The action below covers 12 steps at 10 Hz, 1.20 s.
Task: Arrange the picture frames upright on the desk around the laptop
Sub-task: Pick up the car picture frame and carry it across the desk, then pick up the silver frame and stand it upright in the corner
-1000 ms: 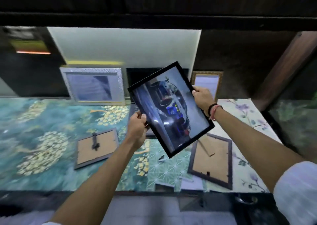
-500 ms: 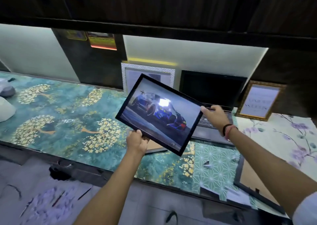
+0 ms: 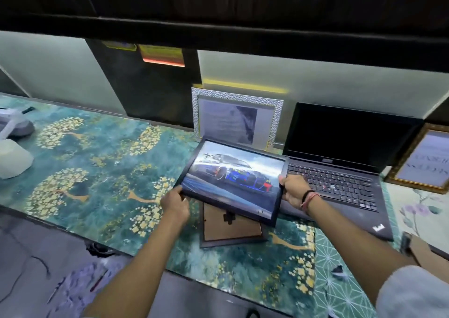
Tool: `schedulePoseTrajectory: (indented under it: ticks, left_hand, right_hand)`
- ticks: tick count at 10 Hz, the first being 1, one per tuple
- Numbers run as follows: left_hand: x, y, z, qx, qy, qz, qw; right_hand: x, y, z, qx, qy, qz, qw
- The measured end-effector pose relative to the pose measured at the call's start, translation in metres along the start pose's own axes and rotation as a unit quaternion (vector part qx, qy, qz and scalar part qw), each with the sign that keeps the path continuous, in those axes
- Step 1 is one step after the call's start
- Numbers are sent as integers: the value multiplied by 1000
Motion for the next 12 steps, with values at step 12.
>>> schedulePoseTrajectory:
  ticks: [12]
  left_hand:
    - [201,-107,-96,176,-417,233,861]
  right_hand:
    - [50,-111,133,-132,169,-209,954]
Point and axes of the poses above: each hand's wrist, its own y-axis away from the middle knuckle, its own x-axis out of the palm, z = x × y, the point moved 5 cm from there along -y, towards the middle knuckle, and after that the axes turned 1 degree about -z, right-handed, at the moved point
